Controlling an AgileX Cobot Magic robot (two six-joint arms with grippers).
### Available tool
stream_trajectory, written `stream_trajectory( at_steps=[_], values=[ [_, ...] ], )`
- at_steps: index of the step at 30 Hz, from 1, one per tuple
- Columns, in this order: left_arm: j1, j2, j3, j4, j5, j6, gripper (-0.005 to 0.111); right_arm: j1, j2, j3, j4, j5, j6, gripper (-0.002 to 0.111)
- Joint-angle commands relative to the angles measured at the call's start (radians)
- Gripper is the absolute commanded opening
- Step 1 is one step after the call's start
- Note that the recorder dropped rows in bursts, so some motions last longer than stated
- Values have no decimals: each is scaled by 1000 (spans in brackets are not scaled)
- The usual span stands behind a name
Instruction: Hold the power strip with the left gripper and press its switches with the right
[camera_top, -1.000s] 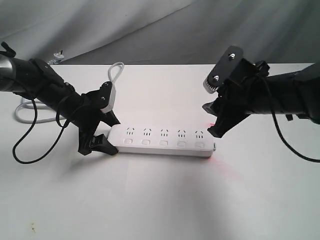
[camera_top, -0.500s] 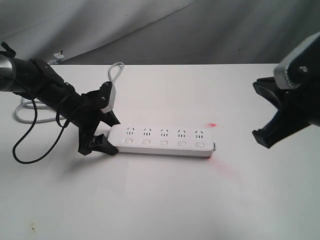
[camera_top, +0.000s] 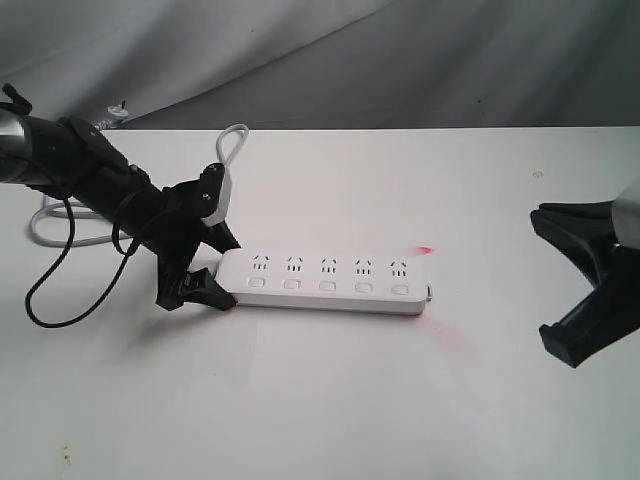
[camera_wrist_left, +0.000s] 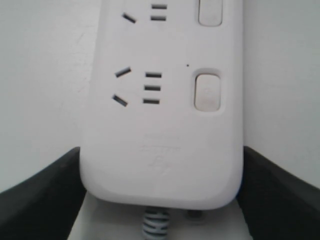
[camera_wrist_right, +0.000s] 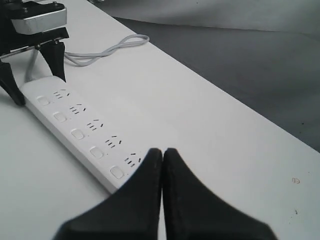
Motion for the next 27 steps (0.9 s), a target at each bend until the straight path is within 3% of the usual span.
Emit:
stream_trajectory(
  at_steps=[1, 6, 10, 13, 15, 27],
  values=[
    [-2, 0, -4, -2, 8, -6, 54, -4, -66, 3, 6, -1, 2, 0],
    [-2, 0, -4, -2, 8, -6, 54, -4, -268, 112, 18, -167, 5, 0],
    [-2, 0, -4, -2, 8, -6, 54, -25, -430, 186, 18, -148, 5, 0],
    [-2, 0, -4, -2, 8, -6, 54, -178, -517, 212, 18, -26, 10, 0],
    [-2, 0, -4, -2, 8, -6, 54, -235, -527, 212, 18, 7, 10, 0],
    [-2, 0, -4, -2, 8, -6, 54, -236, -525, 212, 130, -6, 12, 0]
  ],
)
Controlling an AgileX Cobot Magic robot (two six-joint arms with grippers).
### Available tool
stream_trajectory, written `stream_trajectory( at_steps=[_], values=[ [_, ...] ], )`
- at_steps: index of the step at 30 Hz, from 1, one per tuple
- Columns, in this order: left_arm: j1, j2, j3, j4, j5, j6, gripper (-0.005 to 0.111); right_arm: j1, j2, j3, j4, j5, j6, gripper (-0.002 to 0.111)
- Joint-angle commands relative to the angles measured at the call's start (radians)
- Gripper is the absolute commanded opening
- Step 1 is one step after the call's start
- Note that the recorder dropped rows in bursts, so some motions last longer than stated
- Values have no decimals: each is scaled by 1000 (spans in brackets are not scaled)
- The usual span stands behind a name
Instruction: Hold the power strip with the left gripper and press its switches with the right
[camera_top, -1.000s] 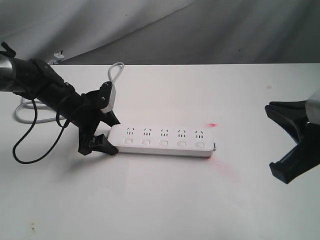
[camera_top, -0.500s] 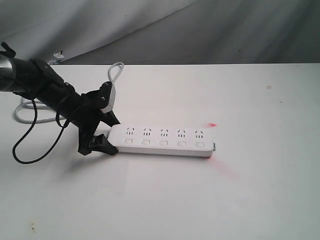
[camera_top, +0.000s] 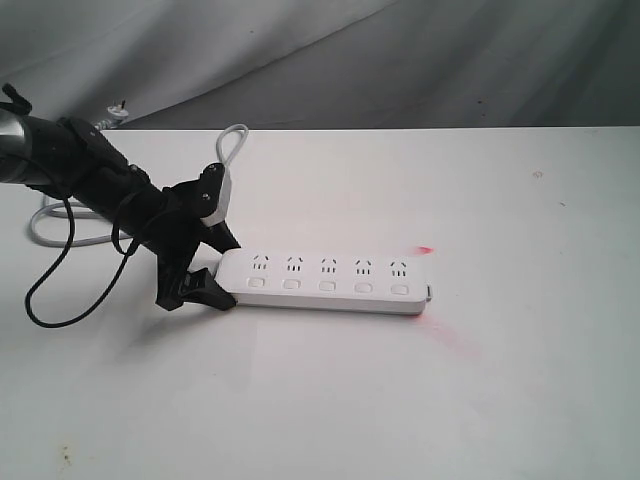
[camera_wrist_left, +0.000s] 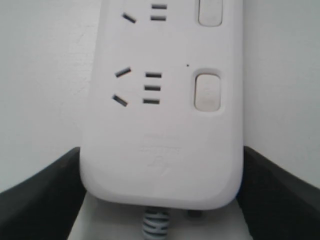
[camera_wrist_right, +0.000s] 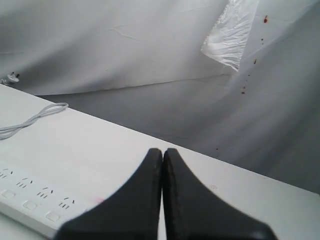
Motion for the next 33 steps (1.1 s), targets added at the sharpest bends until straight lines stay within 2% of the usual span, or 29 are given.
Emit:
stream_trajectory(
  at_steps=[1, 6, 8, 9, 10, 14, 17, 20, 26, 33],
  values=[
    [-2, 0, -4, -2, 8, -6, 54, -6, -3, 6, 37, -10, 1, 0],
    [-2, 0, -4, -2, 8, -6, 54, -6, -15, 16, 135, -78, -102, 0],
    [-2, 0, -4, -2, 8, -6, 54, -6, -27, 23, 120, -87, -81, 0],
    [-2, 0, -4, -2, 8, -6, 54, -6, -30, 23, 53, -91, -21, 0],
    [-2, 0, -4, -2, 8, -6, 54, -6, -32, 23, -79, -96, 95, 0],
    [-2, 0, -4, -2, 8, -6, 54, -6, -44, 32, -737, -94, 851, 0],
    [-2, 0, -4, -2, 8, -6, 54, -6, -44, 57, -1119, -105, 1200, 0],
    [-2, 0, -4, -2, 8, -6, 54, -6, -44, 111, -1290, -136, 1357, 0],
    [-2, 0, -4, -2, 8, -6, 54, -6, -44, 207, -1432, -177, 1523, 0],
    [-2, 0, -4, -2, 8, -6, 54, -6, -127, 216, -1434, -138, 1541, 0]
  ],
)
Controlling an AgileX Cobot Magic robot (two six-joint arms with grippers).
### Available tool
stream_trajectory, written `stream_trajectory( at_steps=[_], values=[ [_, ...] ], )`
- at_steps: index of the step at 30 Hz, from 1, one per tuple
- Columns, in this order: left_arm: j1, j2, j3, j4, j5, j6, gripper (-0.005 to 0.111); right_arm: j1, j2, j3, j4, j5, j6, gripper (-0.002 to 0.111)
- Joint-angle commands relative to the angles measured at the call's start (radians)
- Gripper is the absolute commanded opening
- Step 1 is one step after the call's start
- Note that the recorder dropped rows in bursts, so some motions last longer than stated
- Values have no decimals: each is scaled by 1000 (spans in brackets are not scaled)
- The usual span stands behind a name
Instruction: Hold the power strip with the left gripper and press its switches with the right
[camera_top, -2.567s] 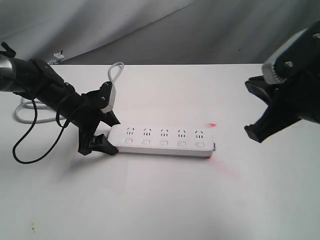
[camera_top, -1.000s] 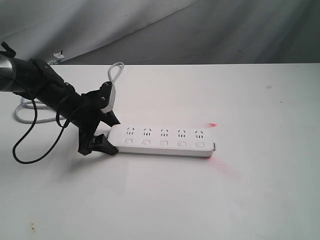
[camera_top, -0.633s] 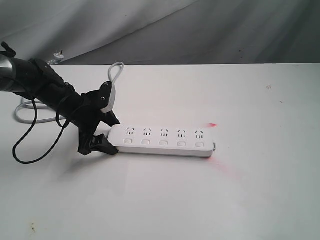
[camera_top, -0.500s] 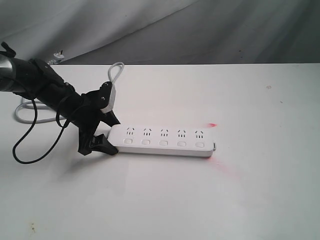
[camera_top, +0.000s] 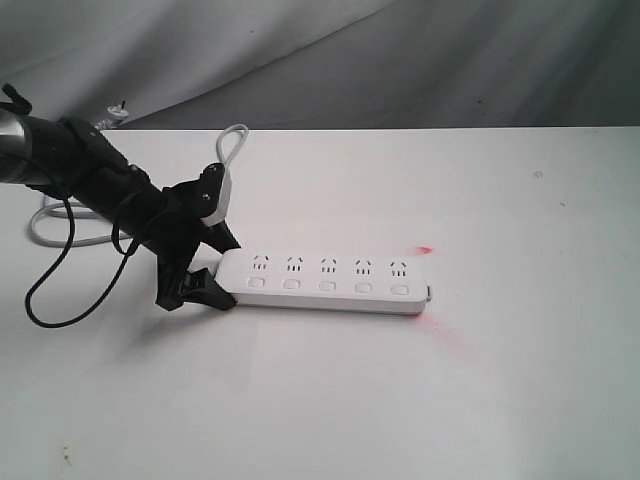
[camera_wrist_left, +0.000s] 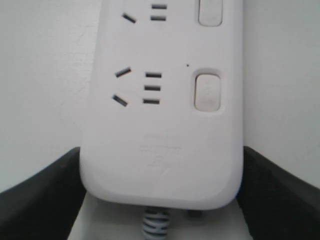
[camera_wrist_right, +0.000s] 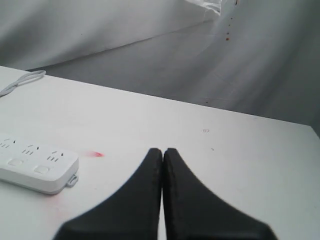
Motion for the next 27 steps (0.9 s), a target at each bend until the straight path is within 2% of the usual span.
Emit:
stream_trajectory(
  at_steps=[1, 8, 21, 27],
  values=[
    [-2, 0, -4, -2, 8, -6, 54, -6, -68, 6, 11, 11, 12, 0],
    [-2, 0, -4, -2, 8, -6, 54, -6, -129, 6, 23, 169, 12, 0],
    [-2, 0, -4, -2, 8, -6, 54, -6, -166, 6, 23, 178, 14, 0],
    [-2, 0, -4, -2, 8, -6, 54, -6, -225, 6, 25, 267, 14, 0]
  ],
)
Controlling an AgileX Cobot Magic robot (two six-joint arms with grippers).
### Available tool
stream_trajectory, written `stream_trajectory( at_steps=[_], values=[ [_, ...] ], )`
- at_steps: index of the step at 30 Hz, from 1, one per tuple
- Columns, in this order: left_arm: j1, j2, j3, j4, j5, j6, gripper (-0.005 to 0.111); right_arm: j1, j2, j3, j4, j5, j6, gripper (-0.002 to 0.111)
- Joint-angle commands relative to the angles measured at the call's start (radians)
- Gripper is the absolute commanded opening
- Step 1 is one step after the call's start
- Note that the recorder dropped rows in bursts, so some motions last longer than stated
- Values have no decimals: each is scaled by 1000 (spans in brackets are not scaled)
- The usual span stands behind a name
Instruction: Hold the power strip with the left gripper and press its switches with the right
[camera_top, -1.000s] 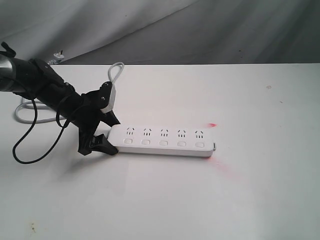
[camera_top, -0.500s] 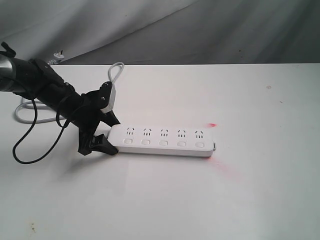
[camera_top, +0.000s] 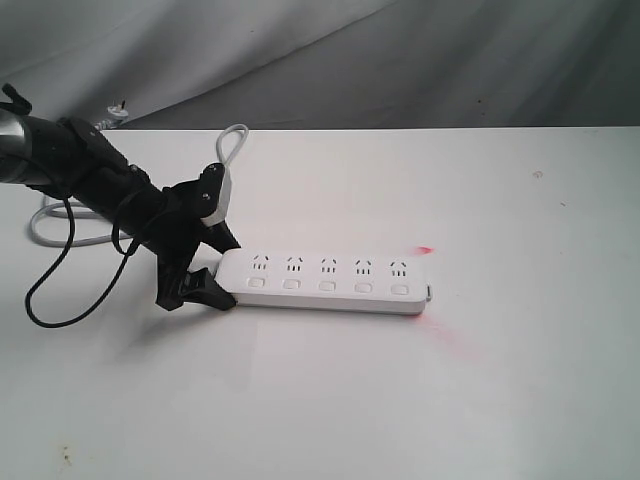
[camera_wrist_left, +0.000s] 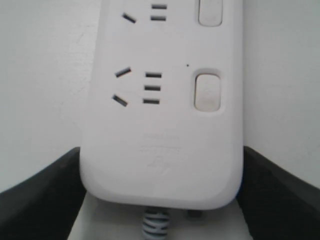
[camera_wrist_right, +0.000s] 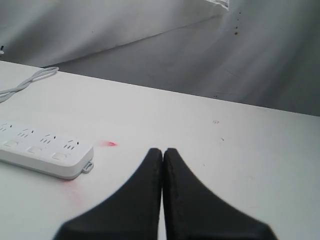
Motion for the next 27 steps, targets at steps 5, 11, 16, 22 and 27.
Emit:
stream_trajectory(
  at_steps=[5, 11, 16, 22, 27],
  values=[
    [-2, 0, -4, -2, 8, -6, 54, -6, -94, 4, 7, 184, 3, 0],
    [-2, 0, -4, -2, 8, -6, 54, -6, -94, 4, 10, 177, 3, 0],
    [-2, 0, -4, -2, 8, -6, 54, -6, -94, 4, 10, 177, 5, 0],
    [-2, 0, -4, -2, 8, -6, 54, -6, -94, 4, 10, 177, 5, 0],
    [-2, 0, -4, -2, 8, -6, 54, -6, -94, 4, 10, 177, 5, 0]
  ],
)
